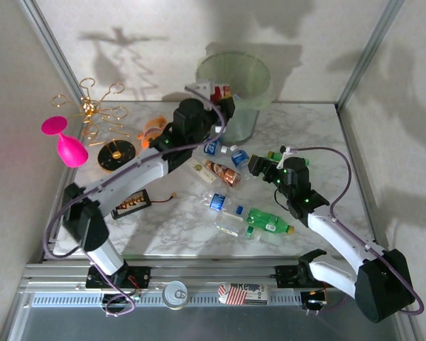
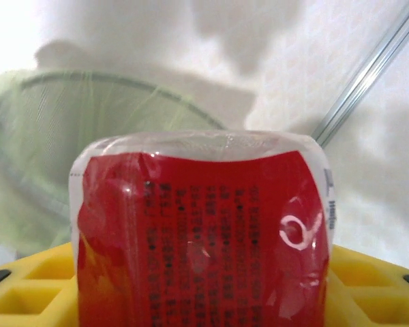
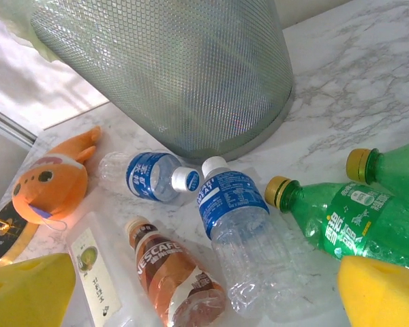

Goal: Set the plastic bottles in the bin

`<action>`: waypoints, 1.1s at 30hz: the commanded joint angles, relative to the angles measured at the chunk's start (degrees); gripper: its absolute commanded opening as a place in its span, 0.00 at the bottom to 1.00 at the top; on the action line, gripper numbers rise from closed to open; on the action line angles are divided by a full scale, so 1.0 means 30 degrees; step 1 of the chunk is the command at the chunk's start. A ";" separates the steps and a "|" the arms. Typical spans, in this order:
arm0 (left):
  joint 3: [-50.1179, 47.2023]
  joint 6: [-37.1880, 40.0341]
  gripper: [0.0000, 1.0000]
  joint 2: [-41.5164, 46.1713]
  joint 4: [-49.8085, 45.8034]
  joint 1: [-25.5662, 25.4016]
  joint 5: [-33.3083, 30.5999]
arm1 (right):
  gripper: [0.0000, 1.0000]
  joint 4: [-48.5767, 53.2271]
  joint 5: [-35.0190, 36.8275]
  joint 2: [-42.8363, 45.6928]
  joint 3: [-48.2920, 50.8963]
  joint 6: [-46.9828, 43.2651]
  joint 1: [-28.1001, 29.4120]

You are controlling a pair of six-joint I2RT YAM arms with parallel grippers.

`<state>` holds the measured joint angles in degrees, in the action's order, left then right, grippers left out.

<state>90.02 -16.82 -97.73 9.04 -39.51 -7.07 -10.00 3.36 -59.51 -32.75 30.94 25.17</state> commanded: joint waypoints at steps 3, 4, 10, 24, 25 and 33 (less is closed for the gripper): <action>0.5865 0.1877 0.00 -0.3781 -0.2225 0.0896 0.1380 | 0.99 -0.0155 -0.0007 0.0703 0.0398 0.0264 0.0077; 0.7436 0.2062 0.00 -0.4757 -0.3138 0.1042 0.1434 | 0.99 -0.0124 -0.0047 0.0809 0.0459 0.0289 0.0081; 1.4161 0.1436 0.00 -0.9482 -0.5471 0.2088 0.2223 | 0.99 0.0121 -0.0050 0.1199 0.0639 0.0410 0.0078; 1.5444 -0.1510 0.46 -1.2038 -0.2860 0.3471 0.3265 | 0.99 0.0986 0.0249 0.1787 0.0443 0.0263 0.0063; 1.5463 -0.1620 0.69 -1.2067 -0.2815 0.3472 0.3258 | 0.99 0.1016 0.0244 0.1777 0.0433 0.0264 0.0094; 1.5478 -0.1745 0.99 -1.1593 -0.3011 0.3472 0.3931 | 0.99 0.1264 0.0448 0.1693 0.0283 0.0234 0.0076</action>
<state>134.28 -21.47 -133.84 -1.15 -29.21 3.07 -6.44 3.40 -54.92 -31.48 31.35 25.17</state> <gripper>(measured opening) 0.993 0.988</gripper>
